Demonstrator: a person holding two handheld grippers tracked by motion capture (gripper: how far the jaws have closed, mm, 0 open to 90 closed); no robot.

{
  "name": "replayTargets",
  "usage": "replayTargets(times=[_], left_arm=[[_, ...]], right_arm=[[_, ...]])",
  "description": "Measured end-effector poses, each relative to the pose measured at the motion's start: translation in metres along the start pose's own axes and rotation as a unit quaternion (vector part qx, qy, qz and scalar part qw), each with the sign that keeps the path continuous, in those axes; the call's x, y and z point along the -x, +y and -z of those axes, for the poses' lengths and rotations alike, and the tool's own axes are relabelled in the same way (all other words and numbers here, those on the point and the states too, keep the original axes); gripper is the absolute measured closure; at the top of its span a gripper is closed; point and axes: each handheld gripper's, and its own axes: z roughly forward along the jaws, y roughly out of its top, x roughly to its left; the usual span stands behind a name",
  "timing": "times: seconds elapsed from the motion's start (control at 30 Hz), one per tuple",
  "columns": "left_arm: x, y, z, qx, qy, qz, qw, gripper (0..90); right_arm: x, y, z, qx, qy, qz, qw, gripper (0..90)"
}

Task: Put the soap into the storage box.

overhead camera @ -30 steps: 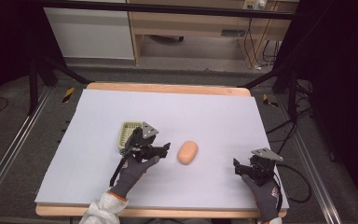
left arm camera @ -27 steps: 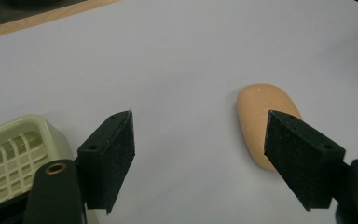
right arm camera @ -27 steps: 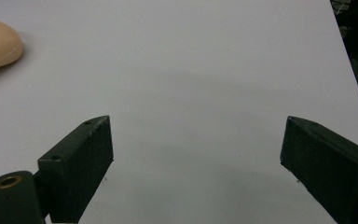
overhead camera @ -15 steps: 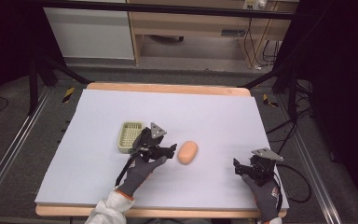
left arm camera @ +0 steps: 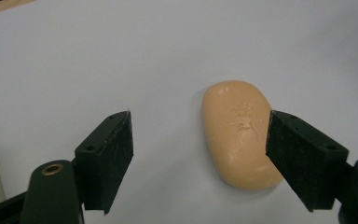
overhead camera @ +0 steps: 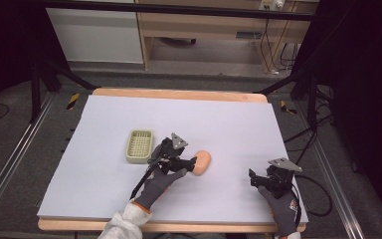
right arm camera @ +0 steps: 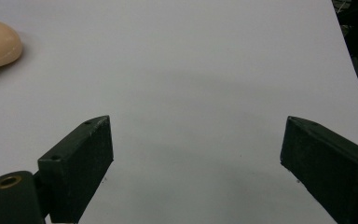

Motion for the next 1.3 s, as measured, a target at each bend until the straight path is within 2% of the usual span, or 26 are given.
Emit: replayTargets(times=[0.57, 0.83, 1.1, 1.3], left_arm=[[0.011, 0.006, -0.019, -0.014, -0.021, -0.001, 0.9997, 22.6], [0.017, 0.007, -0.029, -0.029, -0.03, -0.005, 0.9991, 22.2], [0.023, 0.01, -0.038, -0.04, -0.03, -0.012, 0.9987, 21.3], [0.026, 0.01, -0.046, -0.05, -0.033, -0.008, 0.9982, 21.1]], right_arm=[[0.0, 0.0, -0.001, -0.002, 0.002, -0.001, 1.0, 9.7], [0.0, 0.0, -0.001, -0.003, 0.002, 0.0, 1.0, 9.7], [-0.001, 0.0, -0.001, -0.005, 0.003, 0.001, 1.0, 9.7], [-0.001, 0.0, -0.002, -0.006, 0.003, 0.0, 1.0, 9.7]])
